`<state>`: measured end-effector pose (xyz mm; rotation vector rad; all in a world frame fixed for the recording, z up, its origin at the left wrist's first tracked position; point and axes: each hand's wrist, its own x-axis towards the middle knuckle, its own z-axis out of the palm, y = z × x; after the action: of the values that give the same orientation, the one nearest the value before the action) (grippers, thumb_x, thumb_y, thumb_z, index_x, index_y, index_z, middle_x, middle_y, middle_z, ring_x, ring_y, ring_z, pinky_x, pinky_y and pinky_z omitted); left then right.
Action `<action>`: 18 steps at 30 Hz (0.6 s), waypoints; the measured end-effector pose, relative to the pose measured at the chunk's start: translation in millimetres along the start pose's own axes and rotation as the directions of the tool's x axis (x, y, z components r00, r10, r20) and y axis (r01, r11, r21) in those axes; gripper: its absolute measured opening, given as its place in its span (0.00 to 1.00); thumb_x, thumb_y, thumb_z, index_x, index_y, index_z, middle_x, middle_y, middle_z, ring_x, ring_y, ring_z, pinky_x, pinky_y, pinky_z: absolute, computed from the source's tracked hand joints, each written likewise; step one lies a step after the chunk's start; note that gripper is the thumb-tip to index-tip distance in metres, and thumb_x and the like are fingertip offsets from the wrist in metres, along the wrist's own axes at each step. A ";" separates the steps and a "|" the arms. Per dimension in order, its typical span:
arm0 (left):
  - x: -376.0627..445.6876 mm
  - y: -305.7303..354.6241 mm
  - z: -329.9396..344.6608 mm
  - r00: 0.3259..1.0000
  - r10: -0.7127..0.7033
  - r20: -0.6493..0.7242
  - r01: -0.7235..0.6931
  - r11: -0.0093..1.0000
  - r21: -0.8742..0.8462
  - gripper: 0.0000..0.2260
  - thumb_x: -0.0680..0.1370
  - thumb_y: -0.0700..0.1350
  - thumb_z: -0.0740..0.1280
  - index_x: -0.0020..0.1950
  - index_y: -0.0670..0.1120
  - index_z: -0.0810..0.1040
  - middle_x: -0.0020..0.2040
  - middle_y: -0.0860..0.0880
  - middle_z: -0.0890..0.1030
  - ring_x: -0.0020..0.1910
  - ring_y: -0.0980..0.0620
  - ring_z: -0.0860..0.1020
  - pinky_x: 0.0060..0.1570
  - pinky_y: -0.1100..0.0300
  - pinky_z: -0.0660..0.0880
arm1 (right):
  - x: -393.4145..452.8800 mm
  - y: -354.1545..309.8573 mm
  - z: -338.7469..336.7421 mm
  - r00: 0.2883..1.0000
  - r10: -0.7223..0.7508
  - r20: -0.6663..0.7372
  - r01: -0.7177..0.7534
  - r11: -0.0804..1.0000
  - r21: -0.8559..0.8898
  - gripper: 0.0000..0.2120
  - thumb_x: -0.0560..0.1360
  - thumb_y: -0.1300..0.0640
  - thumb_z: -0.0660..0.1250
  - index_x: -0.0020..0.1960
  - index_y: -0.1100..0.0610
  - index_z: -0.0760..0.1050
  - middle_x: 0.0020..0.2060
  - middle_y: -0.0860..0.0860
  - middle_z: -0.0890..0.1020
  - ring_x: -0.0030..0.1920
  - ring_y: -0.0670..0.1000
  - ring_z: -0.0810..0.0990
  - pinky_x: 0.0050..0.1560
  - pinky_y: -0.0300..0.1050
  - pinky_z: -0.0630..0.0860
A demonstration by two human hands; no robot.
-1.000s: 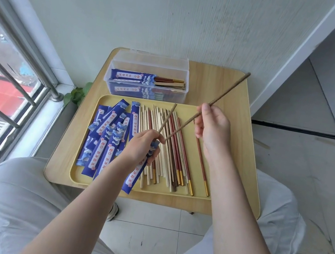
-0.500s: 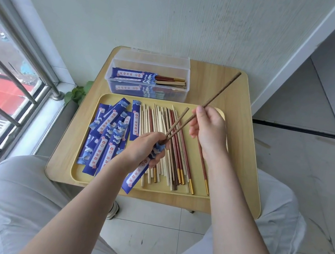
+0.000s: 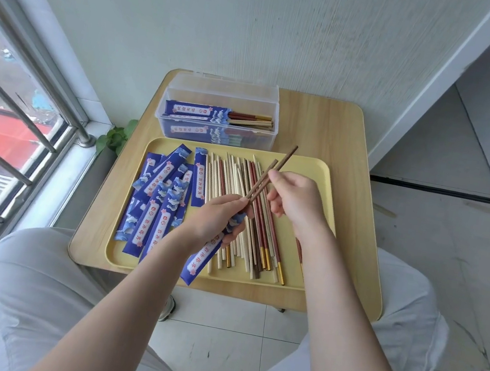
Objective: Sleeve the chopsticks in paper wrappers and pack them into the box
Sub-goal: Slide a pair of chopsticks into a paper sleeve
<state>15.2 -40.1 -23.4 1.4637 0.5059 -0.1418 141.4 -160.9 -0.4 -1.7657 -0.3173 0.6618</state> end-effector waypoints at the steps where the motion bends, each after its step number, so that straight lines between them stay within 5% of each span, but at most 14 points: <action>1: 0.5 0.6 0.8 1.000 0.004 -0.004 -0.004 1.000 -0.009 0.14 0.87 0.48 0.55 0.50 0.40 0.73 0.32 0.44 0.70 0.25 0.49 0.66 0.26 0.58 0.66 | -2.0 -0.6 1.4 0.999 -0.001 0.037 0.002 0.999 -0.040 0.12 0.81 0.53 0.66 0.45 0.60 0.81 0.31 0.53 0.78 0.28 0.48 0.74 0.28 0.41 0.72; 6: 1.0 7.2 -1.1 0.999 0.009 -0.035 -0.011 0.998 -0.055 0.14 0.87 0.47 0.54 0.50 0.40 0.73 0.31 0.45 0.69 0.24 0.50 0.64 0.24 0.60 0.64 | -5.5 -0.1 10.9 0.986 0.041 0.161 -0.026 0.995 -0.092 0.10 0.80 0.52 0.69 0.43 0.57 0.82 0.30 0.50 0.79 0.26 0.46 0.73 0.28 0.38 0.71; 10: 4.8 14.6 -8.4 0.999 -0.016 -0.038 0.017 0.999 0.028 0.15 0.87 0.47 0.55 0.49 0.40 0.74 0.29 0.46 0.70 0.23 0.51 0.65 0.23 0.61 0.65 | 4.6 -6.2 6.3 0.973 0.097 0.208 -0.072 0.990 -0.123 0.11 0.79 0.50 0.70 0.53 0.58 0.82 0.34 0.51 0.81 0.29 0.47 0.75 0.31 0.41 0.73; 14: 19.3 36.2 -26.6 0.995 -0.012 -0.103 0.040 0.962 0.270 0.14 0.85 0.46 0.58 0.48 0.40 0.78 0.31 0.46 0.73 0.24 0.51 0.69 0.25 0.60 0.68 | 27.8 -20.9 -2.4 0.993 0.073 0.096 -0.074 0.997 0.007 0.11 0.82 0.46 0.63 0.55 0.53 0.76 0.39 0.54 0.81 0.31 0.49 0.78 0.34 0.44 0.75; 18: 42.9 72.0 -51.8 0.985 0.072 -0.155 0.037 0.797 0.603 0.12 0.82 0.47 0.60 0.46 0.46 0.82 0.33 0.48 0.75 0.29 0.51 0.73 0.37 0.55 0.76 | 65.6 -32.0 -6.9 1.000 0.016 -0.013 -0.015 0.995 0.096 0.09 0.84 0.53 0.61 0.53 0.57 0.77 0.33 0.53 0.79 0.26 0.48 0.74 0.27 0.42 0.69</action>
<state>69.1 27.8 23.4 2.1274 0.6190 -0.1744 202.0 -122.1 13.4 -1.6820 -0.2591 0.6651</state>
